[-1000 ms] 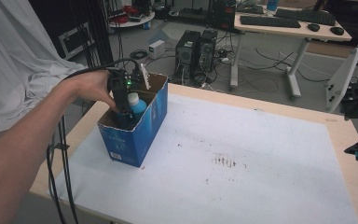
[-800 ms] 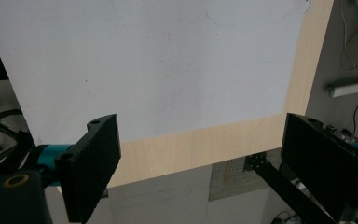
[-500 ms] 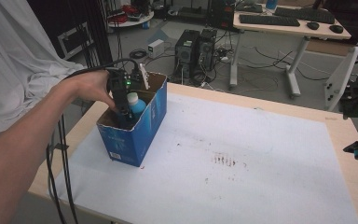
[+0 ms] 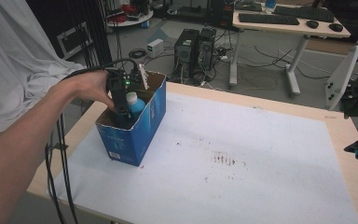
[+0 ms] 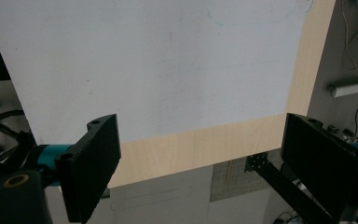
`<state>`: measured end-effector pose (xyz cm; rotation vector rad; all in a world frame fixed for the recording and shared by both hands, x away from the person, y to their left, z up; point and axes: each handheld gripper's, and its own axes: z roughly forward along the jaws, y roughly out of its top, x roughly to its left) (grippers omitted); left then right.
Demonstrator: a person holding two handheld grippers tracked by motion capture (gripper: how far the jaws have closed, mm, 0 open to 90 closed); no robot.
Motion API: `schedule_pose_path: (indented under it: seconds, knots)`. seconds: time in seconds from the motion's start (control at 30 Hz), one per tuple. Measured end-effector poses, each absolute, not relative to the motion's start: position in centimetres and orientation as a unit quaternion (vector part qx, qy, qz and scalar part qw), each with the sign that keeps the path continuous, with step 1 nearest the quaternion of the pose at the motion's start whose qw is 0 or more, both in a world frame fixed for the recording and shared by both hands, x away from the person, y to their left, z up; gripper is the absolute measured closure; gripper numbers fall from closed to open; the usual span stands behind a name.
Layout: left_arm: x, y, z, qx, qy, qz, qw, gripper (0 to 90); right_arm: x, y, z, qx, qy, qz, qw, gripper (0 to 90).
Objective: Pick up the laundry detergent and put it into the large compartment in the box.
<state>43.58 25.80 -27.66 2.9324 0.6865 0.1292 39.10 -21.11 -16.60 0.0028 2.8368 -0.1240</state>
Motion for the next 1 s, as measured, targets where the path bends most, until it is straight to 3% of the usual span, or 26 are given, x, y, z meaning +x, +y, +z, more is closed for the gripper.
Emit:
schedule_pose_path:
  seconds: [1.0]
  knots:
    - [43.86,26.03,-27.15,0.966,0.242,0.043,0.073,29.0,39.32,-21.26,-16.60,-0.003,0.988,-0.045,0.146,11.3]
